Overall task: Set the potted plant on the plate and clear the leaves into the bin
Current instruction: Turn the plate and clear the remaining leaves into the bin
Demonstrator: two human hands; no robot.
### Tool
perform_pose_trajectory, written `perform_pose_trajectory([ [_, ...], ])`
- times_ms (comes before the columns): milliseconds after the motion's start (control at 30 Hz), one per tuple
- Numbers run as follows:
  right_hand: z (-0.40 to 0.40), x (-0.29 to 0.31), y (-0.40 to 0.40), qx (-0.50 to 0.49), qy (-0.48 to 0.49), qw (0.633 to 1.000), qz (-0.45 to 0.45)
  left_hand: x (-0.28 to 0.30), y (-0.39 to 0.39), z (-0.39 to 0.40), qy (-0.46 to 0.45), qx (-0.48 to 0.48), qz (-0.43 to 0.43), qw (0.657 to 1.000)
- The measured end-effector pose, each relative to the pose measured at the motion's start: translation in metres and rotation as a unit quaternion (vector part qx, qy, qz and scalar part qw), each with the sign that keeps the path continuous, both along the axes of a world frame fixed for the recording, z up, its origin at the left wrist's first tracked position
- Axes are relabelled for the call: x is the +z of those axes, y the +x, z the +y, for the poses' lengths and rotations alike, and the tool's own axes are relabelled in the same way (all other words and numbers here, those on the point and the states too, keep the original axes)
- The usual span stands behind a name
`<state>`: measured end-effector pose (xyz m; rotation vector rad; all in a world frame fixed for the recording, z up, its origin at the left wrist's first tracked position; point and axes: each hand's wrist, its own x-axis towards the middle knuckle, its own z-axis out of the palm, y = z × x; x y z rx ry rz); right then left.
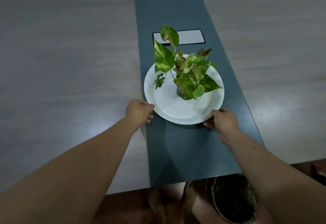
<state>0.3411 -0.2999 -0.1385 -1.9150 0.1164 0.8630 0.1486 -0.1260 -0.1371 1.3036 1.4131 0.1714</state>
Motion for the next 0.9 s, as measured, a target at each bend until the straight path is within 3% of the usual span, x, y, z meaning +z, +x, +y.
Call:
perform_pose_trajectory([
  [133,0.006,0.003,0.035,-0.014,0.032,0.999,-0.021,0.003,0.003,-0.027,-0.038,-0.036,0.005,0.999],
  [267,0.004,0.001,0.05,-0.022,0.058,0.998,0.015,0.007,0.011,-0.038,-0.086,-0.084,0.039,0.992],
  [433,-0.019,-0.007,-0.001,0.044,0.045,0.994,0.087,0.008,0.024,0.011,-0.011,0.066,0.028,0.997],
  [600,-0.023,-0.008,-0.031,0.027,0.1,0.987,0.121,0.012,0.041,0.033,0.029,0.089,0.006,0.996],
  [900,-0.008,-0.007,0.027,-0.016,0.068,0.996,0.051,0.017,0.024,-0.008,-0.111,0.064,-0.024,0.991],
])
